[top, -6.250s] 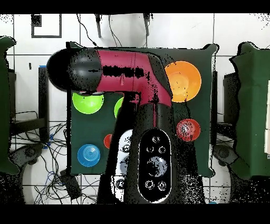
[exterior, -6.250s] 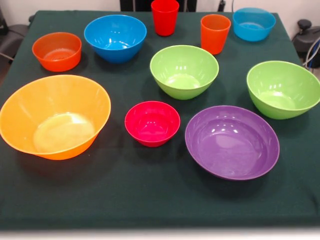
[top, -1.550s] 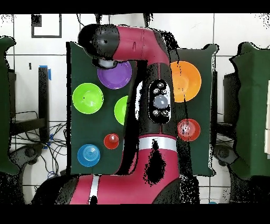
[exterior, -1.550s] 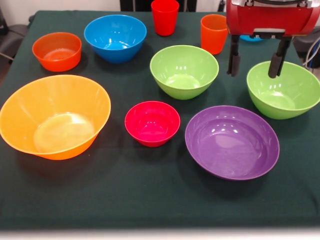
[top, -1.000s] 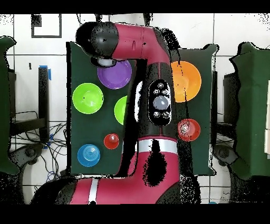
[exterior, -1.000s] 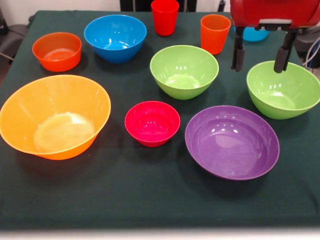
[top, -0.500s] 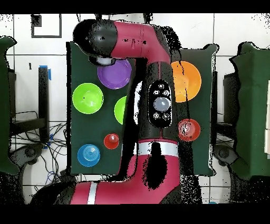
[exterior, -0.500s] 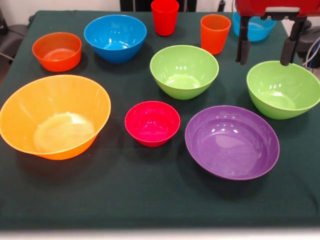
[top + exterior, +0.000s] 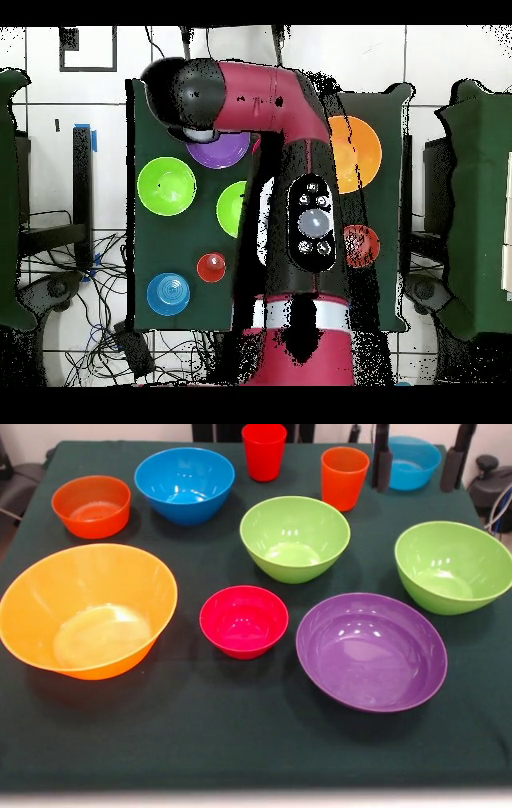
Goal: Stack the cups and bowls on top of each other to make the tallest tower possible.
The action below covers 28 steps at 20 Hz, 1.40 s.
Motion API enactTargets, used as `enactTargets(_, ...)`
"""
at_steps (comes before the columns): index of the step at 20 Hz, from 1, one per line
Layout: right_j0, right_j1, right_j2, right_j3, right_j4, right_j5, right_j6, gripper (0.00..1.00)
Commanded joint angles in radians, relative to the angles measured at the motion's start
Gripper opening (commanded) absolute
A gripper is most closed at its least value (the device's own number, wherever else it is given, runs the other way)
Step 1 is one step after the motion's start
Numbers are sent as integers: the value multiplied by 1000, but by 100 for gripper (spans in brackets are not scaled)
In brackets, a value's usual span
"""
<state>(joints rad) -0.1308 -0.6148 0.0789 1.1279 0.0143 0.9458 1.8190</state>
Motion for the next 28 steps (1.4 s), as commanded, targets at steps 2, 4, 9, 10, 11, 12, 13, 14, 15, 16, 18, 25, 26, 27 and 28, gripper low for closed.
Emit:
enactTargets(2,-14,-86,48,313,-2,-107,27,100)
enactTargets(4,-5,-94,41,337,1,-114,56,100)
enactTargets(9,6,-110,33,400,7,-173,104,100)
enactTargets(10,8,-110,33,409,12,-177,115,100)
enactTargets(11,16,-111,28,422,14,-194,135,100)
enactTargets(12,21,-111,23,431,20,-198,153,100)
enactTargets(13,29,-111,18,446,28,-213,176,100)
enactTargets(14,38,-111,10,451,29,-224,193,100)
enactTargets(15,47,-111,2,457,31,-235,209,100)
enactTargets(16,53,-113,-4,465,33,-247,218,100)
enactTargets(18,64,-111,-16,477,39,-267,238,100)
enactTargets(25,92,-102,-46,510,64,-305,281,100)
enactTargets(26,94,-103,-47,519,70,-308,285,100)
enactTargets(27,95,-104,-49,529,75,-311,289,100)
enactTargets(28,97,-106,-52,536,72,-325,288,100)
